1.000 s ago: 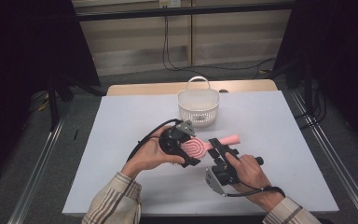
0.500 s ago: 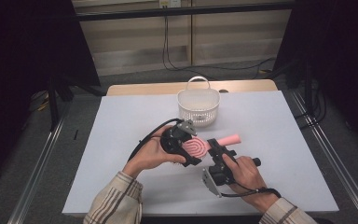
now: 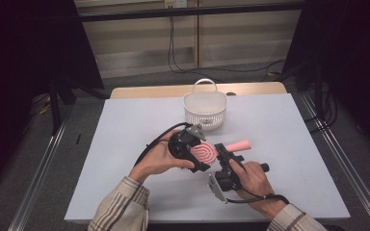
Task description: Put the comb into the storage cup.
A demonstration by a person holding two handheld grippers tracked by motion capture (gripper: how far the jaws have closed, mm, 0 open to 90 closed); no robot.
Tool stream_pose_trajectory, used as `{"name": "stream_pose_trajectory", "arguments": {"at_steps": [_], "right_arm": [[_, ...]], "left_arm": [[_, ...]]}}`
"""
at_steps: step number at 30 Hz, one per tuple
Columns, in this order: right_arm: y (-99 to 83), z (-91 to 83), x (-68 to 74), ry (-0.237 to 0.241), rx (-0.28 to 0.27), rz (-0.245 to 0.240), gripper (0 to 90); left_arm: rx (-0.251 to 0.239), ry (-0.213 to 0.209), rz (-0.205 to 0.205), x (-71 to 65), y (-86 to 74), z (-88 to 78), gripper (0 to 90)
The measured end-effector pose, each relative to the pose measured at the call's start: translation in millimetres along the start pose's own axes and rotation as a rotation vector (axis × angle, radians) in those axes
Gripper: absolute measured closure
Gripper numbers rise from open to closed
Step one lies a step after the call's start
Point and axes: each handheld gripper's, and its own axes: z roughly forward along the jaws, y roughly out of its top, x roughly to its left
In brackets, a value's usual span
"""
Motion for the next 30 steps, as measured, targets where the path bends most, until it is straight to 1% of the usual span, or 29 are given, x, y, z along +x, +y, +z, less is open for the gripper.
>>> {"name": "stream_pose_trajectory", "arguments": {"at_steps": [2, 5, 6, 9, 12, 13, 14, 15, 17, 18, 19, 24, 25, 27, 28, 29, 30], "right_arm": [[-0.3, 0.7, -0.9, -0.001, -0.003, -0.012, 73.9], [-0.3, 0.7, 0.0, -0.001, -0.005, -0.016, 74.1], [-0.2, 0.0, 1.1, 0.001, 0.005, -0.008, 75.1], [0.3, 0.3, 1.2, 0.002, 0.005, -0.014, 76.6], [0.1, 0.2, 1.6, 0.009, 0.009, -0.016, 79.4], [0.2, 0.8, 1.2, 0.010, 0.001, -0.031, 79.9], [0.5, 0.3, 1.6, 0.013, 0.011, -0.023, 80.1], [0.5, 0.7, 0.6, 0.005, 0.003, -0.032, 80.2], [0.4, -0.1, 1.0, 0.010, 0.010, -0.018, 80.4], [0.6, -0.1, 1.3, 0.012, 0.013, -0.020, 80.7], [0.8, 0.6, 1.1, 0.015, 0.006, -0.029, 80.8], [0.8, -0.5, 2.4, 0.008, 0.012, -0.043, 81.2], [0.7, -0.3, 2.0, 0.005, 0.004, -0.050, 81.3], [0.8, -0.5, 1.4, 0.002, 0.006, -0.055, 81.3], [0.8, -0.1, 0.3, -0.003, -0.001, -0.068, 81.4], [0.8, -0.9, 0.8, 0.000, 0.011, -0.059, 81.5], [1.1, -0.3, -0.5, -0.007, 0.001, -0.080, 81.5]], "left_arm": [[0.002, -0.004, 0.004, 0.9, 0.3, 0.5, 19.8], [0.007, -0.005, 0.003, 0.3, 0.4, 0.9, 19.8], [0.007, -0.003, 0.001, 0.0, 0.5, 0.8, 19.8], [0.011, -0.003, 0.008, 0.8, 1.0, 0.6, 19.8], [0.010, -0.003, 0.007, 0.5, 1.5, 0.8, 19.8], [0.010, -0.003, 0.008, 0.4, 1.8, 0.8, 19.8], [0.012, -0.001, 0.010, 0.2, 2.2, 0.4, 19.8], [0.012, 0.001, 0.010, -0.1, 2.5, 0.0, 19.8], [0.019, -0.001, 0.017, 0.2, 3.1, -0.3, 19.8], [0.019, 0.002, 0.013, -0.1, 3.2, 0.3, 19.7], [0.023, 0.003, 0.012, -0.1, 3.2, 0.6, 19.8], [0.023, -0.008, 0.012, 0.9, 2.9, 0.0, 19.7], [0.019, -0.008, 0.011, 0.7, 2.9, -0.2, 19.6], [0.016, -0.004, 0.009, 0.3, 3.2, -1.0, 19.5], [0.009, -0.005, 0.005, 0.2, 3.1, -1.0, 19.5], [0.008, -0.005, 0.008, 0.5, 3.2, -1.2, 19.5], [0.010, -0.008, 0.012, 0.9, 3.2, -1.7, 19.4]]}}
